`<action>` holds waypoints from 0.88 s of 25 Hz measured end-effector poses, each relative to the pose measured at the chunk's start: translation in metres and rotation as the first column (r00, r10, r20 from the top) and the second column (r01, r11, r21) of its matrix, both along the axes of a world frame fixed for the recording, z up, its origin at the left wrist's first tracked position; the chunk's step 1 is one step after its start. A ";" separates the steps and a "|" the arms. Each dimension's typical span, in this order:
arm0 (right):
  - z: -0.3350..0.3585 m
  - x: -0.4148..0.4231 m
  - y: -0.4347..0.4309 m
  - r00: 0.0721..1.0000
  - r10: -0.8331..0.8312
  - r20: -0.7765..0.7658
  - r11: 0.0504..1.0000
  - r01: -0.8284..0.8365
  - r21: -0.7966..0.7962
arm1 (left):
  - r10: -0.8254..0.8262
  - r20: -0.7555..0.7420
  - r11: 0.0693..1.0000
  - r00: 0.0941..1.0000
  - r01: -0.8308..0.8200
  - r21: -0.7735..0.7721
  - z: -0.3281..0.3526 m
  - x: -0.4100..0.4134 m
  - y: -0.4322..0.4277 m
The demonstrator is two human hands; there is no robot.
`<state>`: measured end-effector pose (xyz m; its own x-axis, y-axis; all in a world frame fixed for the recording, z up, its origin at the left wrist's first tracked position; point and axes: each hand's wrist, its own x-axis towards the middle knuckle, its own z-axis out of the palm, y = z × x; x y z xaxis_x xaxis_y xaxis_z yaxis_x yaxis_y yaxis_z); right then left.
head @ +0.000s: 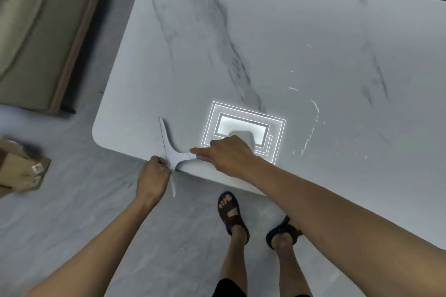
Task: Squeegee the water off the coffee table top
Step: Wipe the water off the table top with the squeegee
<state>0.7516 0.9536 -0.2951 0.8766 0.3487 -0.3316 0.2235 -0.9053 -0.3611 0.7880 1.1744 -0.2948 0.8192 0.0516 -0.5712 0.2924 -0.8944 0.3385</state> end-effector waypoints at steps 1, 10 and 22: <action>-0.002 0.003 -0.004 1.000 -0.016 0.006 1.000 0.016 -0.004 | -0.037 -0.014 0.999 0.999 0.037 0.001 -0.002 0.003 0.003; 0.030 -0.129 -0.175 0.906 -0.392 -0.157 0.919 0.377 -0.118 | -0.311 -0.138 0.945 0.940 0.290 -0.148 -0.010 -0.031 -0.074; 0.035 -0.200 -0.203 0.939 -0.288 -0.190 0.957 0.291 -0.013 | -0.315 -0.184 0.949 0.931 0.304 -0.088 0.001 -0.098 -0.177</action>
<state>0.5512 0.7510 -0.2597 0.8628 0.0959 -0.4964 -0.1201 -0.9148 -0.3856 0.6896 0.9978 -0.2943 0.6631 -0.2242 -0.7142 0.0686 -0.9318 0.3563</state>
